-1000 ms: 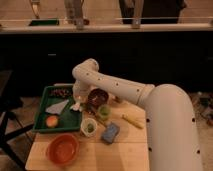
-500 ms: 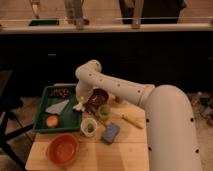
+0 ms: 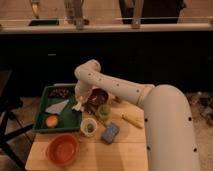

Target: Place brush in tray

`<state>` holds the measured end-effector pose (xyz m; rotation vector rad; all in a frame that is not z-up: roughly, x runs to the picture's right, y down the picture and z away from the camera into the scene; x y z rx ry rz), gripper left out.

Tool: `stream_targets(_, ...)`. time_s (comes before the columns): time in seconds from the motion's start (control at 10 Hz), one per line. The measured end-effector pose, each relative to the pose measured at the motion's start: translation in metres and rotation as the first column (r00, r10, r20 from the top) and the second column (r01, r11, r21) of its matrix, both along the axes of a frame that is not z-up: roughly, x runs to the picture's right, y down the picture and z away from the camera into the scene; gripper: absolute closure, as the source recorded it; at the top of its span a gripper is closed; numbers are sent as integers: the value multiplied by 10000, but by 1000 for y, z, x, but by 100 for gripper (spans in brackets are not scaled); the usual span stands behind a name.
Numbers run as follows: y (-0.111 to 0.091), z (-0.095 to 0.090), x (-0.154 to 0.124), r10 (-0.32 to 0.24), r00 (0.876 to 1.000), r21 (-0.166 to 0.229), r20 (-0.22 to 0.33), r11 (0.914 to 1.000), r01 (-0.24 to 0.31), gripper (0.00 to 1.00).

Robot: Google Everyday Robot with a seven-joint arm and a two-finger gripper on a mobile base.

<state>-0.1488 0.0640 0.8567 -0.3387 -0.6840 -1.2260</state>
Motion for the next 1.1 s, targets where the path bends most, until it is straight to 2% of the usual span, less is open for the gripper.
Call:
stream_targets(0.4,-7,0,-15,-426,9983,15,401,9991,426,100)
stream_targets(1.1,-20,-9,-30,-882,9944,146,574,9961,875,100)
